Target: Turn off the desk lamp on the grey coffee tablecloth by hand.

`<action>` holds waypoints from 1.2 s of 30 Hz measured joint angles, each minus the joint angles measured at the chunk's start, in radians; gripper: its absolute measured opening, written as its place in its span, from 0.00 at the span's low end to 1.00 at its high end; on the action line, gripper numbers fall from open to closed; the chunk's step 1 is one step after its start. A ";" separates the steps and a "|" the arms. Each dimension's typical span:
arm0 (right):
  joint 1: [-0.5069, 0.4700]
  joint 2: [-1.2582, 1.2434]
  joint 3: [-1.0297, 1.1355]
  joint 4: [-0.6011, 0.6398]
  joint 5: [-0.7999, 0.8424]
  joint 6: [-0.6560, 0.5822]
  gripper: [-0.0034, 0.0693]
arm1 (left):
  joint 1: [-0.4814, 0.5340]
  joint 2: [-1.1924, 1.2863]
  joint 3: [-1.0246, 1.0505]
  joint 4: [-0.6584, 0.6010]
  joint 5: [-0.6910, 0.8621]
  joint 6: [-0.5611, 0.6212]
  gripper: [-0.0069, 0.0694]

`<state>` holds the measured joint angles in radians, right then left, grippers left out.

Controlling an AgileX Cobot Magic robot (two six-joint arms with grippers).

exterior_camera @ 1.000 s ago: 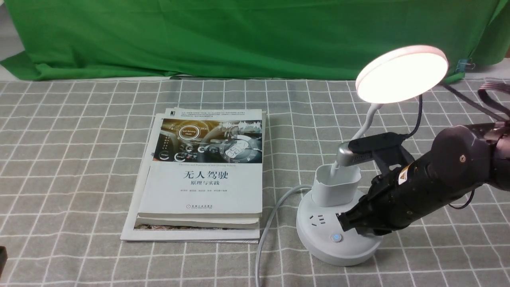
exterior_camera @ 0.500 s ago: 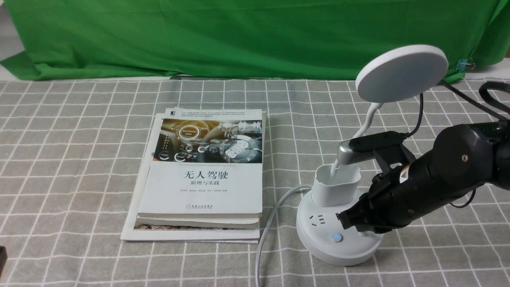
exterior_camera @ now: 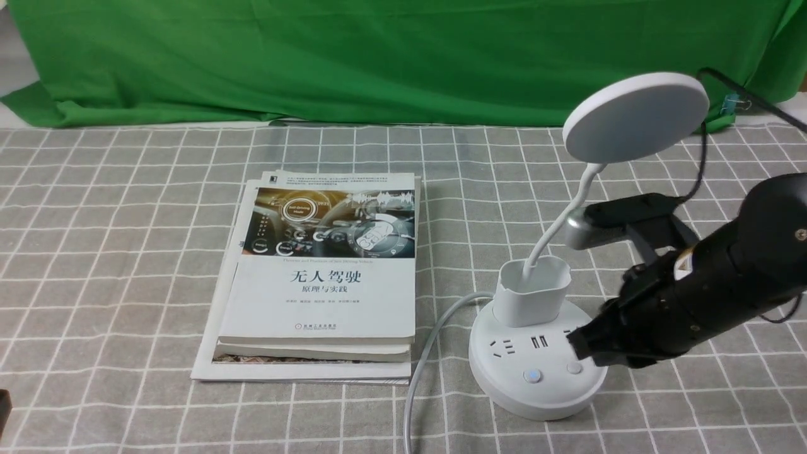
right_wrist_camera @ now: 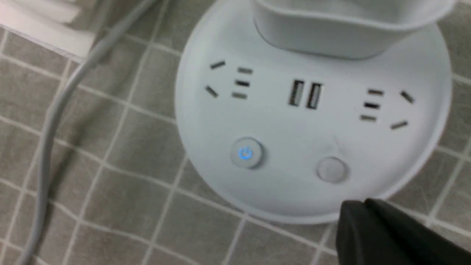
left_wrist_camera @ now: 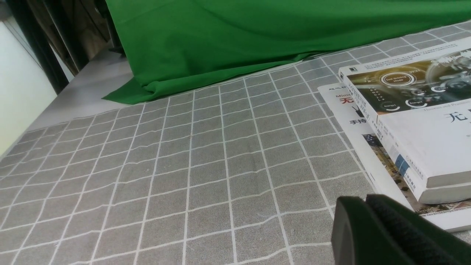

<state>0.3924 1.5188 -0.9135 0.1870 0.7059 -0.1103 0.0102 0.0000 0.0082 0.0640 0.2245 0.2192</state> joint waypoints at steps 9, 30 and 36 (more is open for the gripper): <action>-0.258 -0.284 0.102 -0.009 -0.084 -0.076 0.09 | 0.000 0.000 0.000 0.000 0.000 0.000 0.12; -0.229 -0.873 0.206 -0.008 -0.304 -0.129 0.10 | 0.000 0.000 0.000 0.000 0.000 0.000 0.12; -0.230 -0.937 0.214 -0.013 -0.298 -0.179 0.10 | 0.000 0.000 0.000 0.000 0.000 0.000 0.12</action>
<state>0.1627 0.5818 -0.6994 0.1740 0.4077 -0.2888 0.0102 0.0000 0.0082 0.0640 0.2245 0.2192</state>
